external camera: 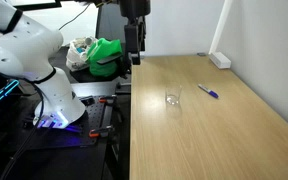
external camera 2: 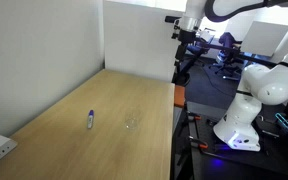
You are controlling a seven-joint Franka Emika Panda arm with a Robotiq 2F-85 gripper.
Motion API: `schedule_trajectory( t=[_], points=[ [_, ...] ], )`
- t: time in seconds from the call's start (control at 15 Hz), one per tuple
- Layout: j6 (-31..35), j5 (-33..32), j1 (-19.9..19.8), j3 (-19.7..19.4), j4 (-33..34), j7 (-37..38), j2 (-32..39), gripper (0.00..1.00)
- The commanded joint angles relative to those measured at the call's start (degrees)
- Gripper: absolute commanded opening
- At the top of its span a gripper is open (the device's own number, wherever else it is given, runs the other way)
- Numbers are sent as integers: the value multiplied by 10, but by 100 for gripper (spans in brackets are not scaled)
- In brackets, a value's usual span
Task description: Take the marker from the table and place it in the glass cup
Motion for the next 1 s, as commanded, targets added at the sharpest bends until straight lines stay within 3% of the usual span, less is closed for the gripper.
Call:
schedule_trajectory(
  t=[0.0,0.93],
  points=[
    [-1,1,-2,2,1,-1,0,100],
    [21,6,2,13,-3,18,8,100]
  ],
)
